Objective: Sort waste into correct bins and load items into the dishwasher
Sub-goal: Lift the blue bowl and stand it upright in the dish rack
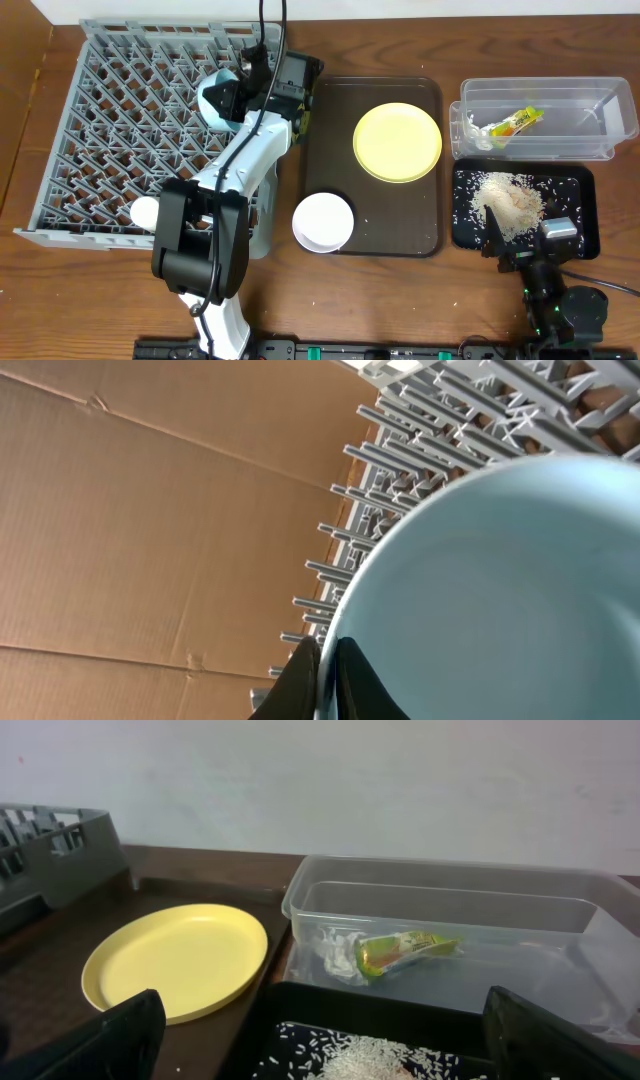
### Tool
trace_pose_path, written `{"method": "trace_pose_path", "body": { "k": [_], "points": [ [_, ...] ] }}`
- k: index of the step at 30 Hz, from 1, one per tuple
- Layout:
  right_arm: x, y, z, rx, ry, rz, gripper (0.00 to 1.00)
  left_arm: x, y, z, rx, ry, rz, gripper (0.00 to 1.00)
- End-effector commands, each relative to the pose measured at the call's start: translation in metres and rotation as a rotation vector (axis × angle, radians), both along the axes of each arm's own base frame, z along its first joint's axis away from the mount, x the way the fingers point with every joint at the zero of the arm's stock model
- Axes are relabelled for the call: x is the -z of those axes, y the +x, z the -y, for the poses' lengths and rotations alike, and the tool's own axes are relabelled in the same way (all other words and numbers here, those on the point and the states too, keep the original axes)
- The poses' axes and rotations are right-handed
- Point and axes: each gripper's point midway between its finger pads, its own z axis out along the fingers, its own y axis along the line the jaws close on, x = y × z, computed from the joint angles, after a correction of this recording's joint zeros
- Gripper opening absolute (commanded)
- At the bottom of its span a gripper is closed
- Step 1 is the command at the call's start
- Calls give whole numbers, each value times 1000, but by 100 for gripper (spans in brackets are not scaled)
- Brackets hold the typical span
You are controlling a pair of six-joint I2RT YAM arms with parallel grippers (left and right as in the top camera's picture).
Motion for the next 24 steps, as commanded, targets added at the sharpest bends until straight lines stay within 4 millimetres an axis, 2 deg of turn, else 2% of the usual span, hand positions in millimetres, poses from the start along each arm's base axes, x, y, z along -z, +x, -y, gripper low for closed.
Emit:
{"method": "trace_pose_path", "body": {
  "k": [1,11,18,24],
  "points": [
    [0,0,1,3,-6,2,99,23,-5,-2,-10,7,-42,8],
    [0,0,1,3,-6,2,99,22,-6,-4,-12,26,-69,8],
    [0,0,1,3,-6,2,99,10,0,-8,-25,77,-57,8],
    [0,0,1,3,-6,2,99,12,0,-7,-21,70,-57,8]
  ]
}}
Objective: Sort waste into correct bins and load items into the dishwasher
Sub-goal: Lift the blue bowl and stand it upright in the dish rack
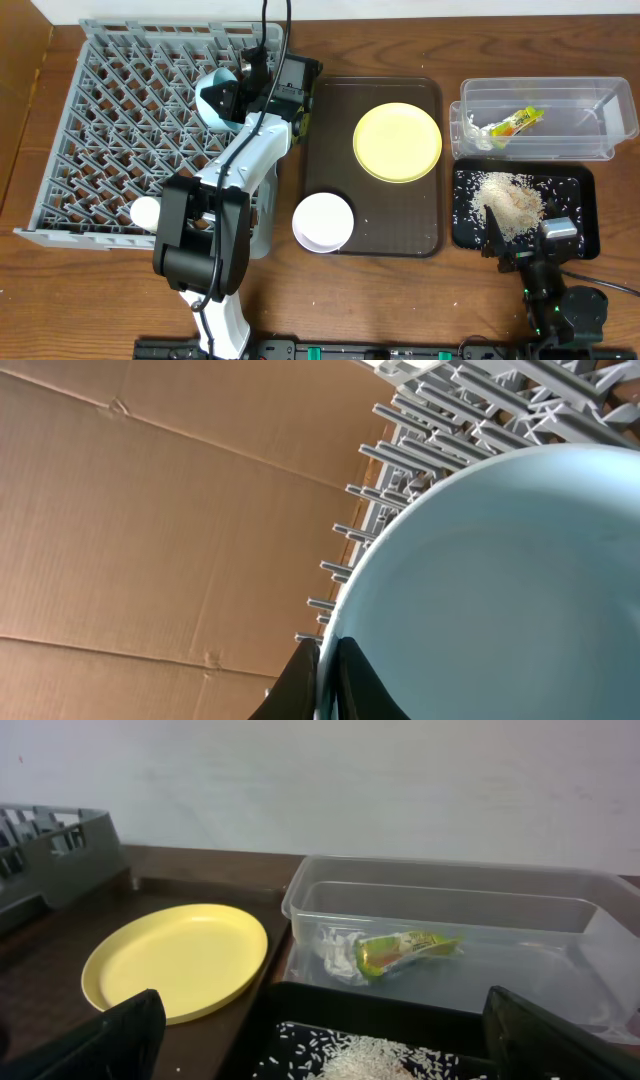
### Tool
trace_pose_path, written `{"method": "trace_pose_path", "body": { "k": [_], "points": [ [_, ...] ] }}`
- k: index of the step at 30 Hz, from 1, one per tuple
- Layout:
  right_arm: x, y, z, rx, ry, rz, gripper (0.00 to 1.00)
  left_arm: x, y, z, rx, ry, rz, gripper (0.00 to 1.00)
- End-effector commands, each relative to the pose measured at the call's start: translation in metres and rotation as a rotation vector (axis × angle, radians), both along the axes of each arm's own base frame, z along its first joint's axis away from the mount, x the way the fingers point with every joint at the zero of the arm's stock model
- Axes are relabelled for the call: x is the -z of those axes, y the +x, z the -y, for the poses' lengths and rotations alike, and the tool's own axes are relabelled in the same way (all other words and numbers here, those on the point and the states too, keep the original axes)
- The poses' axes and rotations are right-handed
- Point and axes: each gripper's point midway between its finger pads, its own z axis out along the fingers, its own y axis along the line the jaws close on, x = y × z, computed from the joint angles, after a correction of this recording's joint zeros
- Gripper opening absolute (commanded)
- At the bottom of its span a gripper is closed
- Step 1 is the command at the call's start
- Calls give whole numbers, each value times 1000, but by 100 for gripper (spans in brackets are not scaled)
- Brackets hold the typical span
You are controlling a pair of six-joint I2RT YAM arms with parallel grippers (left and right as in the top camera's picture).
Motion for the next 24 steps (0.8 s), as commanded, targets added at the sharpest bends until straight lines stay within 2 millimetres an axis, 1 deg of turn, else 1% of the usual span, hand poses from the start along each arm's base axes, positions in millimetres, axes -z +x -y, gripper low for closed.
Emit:
{"method": "trace_pose_path", "body": {
  "k": [1,11,20,24],
  "points": [
    [0,0,1,3,-6,2,99,12,-1,-4,-6,16,-48,8],
    [0,0,1,3,-6,2,99,12,-1,-13,-26,15,-43,8],
    [0,0,1,3,-6,2,99,15,-2,-11,-20,16,-47,8],
    [0,0,1,3,-6,2,99,15,-3,-17,-34,19,-52,8]
  ]
}}
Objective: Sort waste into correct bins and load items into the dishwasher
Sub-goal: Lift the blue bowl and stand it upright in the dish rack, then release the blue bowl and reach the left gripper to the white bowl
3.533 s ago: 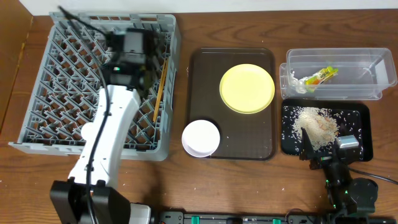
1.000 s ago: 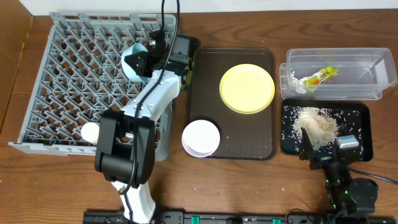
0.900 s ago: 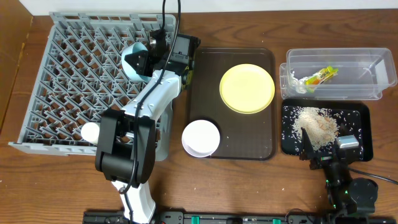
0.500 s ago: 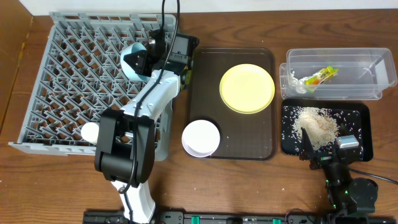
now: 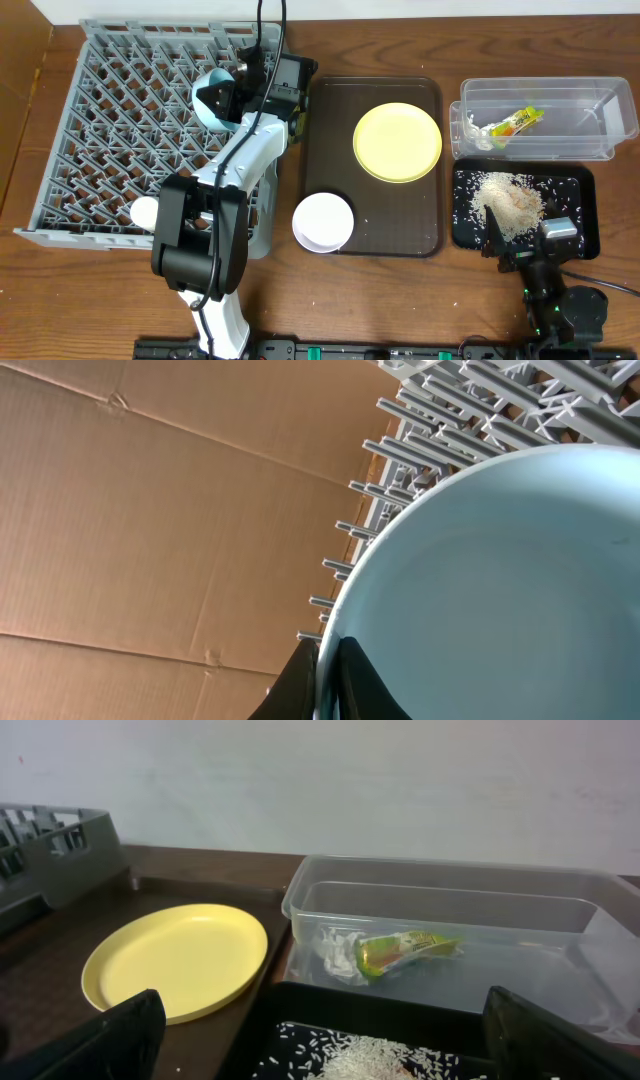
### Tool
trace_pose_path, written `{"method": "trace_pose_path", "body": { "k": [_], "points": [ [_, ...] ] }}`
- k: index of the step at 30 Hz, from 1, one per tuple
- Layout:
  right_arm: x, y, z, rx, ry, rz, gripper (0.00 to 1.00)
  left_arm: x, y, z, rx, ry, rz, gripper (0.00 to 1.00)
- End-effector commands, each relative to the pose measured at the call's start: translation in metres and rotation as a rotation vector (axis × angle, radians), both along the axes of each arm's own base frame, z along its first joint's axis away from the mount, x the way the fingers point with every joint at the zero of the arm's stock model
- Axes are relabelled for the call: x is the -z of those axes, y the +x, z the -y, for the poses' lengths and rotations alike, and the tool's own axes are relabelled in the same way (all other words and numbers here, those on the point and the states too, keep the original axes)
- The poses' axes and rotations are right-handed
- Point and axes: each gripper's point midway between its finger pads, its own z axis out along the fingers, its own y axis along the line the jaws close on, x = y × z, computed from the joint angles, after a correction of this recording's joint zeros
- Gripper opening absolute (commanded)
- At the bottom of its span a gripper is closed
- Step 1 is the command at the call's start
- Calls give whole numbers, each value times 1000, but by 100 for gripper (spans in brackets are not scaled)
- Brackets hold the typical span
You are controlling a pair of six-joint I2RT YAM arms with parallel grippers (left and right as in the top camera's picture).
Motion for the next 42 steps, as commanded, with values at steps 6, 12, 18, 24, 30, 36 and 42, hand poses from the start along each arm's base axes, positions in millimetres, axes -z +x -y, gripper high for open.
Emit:
{"method": "trace_pose_path", "body": {
  "k": [6,12,18,24,30,36,42],
  "points": [
    [0,0,1,3,-6,2,99,14,-2,-11,-22,18,-53,8],
    [0,0,1,3,-6,2,99,13,-2,-19,-38,22,-59,8],
    [0,0,1,3,-6,2,99,-1,1,-16,-50,80,-53,8],
    [0,0,1,3,-6,2,99,3,3,-11,-36,80,-61,8],
    [0,0,1,3,-6,2,99,20,3,6,3,94,-108,8],
    [0,0,1,3,-6,2,99,23,4,32,65,97,-114,8],
    [0,0,1,3,-6,2,99,21,4,47,93,106,-107,13]
  ]
}}
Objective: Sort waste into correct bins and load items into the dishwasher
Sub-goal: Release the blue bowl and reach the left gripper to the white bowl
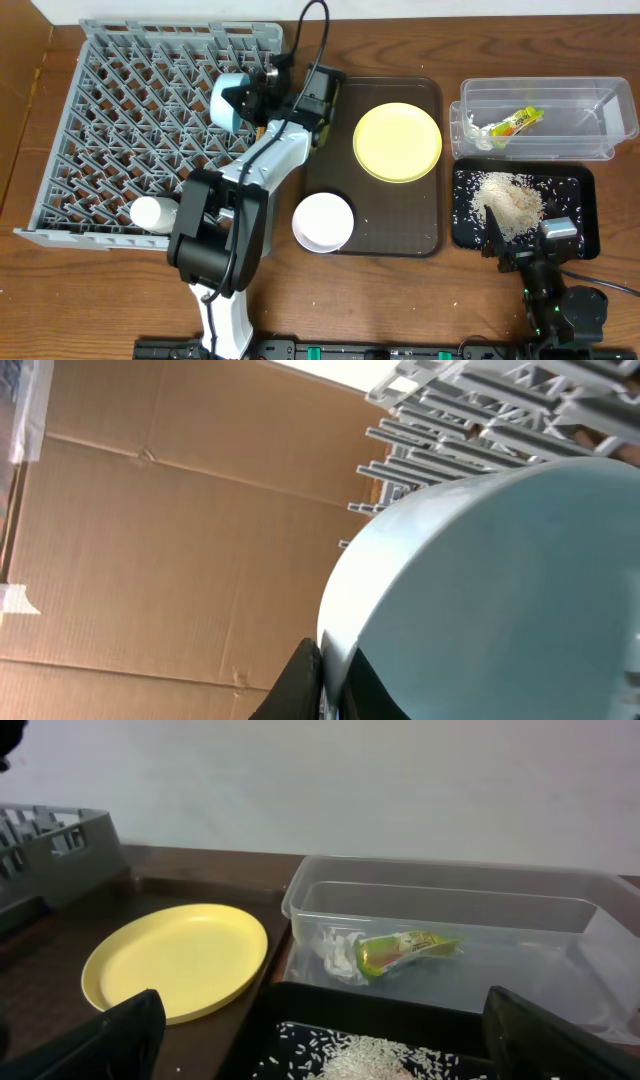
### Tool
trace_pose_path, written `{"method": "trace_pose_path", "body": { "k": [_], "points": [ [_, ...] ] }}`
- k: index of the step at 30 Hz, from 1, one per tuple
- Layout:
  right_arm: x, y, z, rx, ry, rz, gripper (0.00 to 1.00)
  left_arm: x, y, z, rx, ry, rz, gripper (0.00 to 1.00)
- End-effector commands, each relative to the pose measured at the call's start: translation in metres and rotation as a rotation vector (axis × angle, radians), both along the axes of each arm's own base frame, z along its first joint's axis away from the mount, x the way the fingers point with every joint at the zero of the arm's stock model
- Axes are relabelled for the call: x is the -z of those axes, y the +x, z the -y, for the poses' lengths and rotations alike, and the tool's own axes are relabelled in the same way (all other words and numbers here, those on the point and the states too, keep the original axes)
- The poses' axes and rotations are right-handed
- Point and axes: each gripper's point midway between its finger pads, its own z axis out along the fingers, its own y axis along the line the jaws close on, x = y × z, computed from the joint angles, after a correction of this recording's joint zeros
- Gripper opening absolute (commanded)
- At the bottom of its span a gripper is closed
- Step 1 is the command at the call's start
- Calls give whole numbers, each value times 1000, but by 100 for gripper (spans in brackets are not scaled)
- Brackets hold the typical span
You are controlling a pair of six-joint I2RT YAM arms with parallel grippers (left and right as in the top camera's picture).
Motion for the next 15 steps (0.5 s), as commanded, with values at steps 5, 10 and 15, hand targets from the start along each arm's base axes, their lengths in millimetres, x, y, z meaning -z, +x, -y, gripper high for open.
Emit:
{"method": "trace_pose_path", "body": {
  "k": [5,10,15],
  "points": [
    [0,0,1,3,-6,3,99,19,1,25,77,-45,-26,46],
    [0,0,1,3,-6,3,99,42,-7,58,198,-224,-88,51],
    [0,0,1,3,-6,3,99,49,-25,93,277,-487,-102,51]
  ]
}}
